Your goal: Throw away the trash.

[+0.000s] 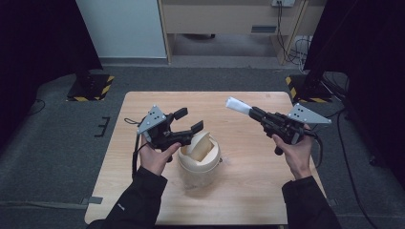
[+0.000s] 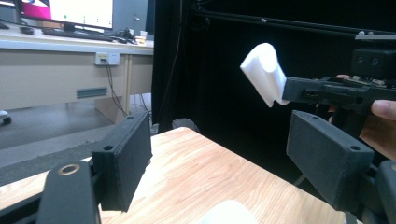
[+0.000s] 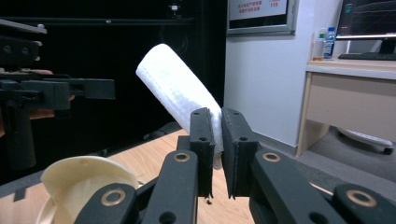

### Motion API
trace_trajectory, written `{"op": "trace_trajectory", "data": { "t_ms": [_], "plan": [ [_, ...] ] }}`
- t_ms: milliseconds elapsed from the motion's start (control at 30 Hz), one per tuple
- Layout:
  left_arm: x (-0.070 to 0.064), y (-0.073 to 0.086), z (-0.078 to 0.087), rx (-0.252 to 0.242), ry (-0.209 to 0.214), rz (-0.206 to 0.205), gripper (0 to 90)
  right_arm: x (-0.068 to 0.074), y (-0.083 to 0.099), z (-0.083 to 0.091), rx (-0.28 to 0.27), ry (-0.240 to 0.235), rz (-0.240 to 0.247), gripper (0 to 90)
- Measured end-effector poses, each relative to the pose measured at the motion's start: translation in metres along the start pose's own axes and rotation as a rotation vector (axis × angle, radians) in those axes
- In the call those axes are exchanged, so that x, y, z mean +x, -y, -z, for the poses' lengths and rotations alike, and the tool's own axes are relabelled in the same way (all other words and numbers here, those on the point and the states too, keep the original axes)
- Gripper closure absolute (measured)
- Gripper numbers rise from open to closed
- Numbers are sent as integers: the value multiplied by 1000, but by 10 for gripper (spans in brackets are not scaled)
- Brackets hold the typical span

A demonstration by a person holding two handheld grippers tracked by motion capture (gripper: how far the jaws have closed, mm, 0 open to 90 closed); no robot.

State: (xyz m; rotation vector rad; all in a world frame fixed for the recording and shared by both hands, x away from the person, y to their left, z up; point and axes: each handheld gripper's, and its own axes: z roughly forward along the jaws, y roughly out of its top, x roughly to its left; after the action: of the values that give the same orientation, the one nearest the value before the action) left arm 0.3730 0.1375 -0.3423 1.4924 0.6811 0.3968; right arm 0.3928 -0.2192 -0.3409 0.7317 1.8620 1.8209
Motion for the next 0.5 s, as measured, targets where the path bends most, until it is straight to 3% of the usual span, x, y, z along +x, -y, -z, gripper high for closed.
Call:
{"op": "trace_trajectory", "data": {
  "t_ms": [500],
  "plan": [
    [-11,-10,-22,9,43,-15,219,2,-1,-1,-17,-24,-17,835]
  ]
}}
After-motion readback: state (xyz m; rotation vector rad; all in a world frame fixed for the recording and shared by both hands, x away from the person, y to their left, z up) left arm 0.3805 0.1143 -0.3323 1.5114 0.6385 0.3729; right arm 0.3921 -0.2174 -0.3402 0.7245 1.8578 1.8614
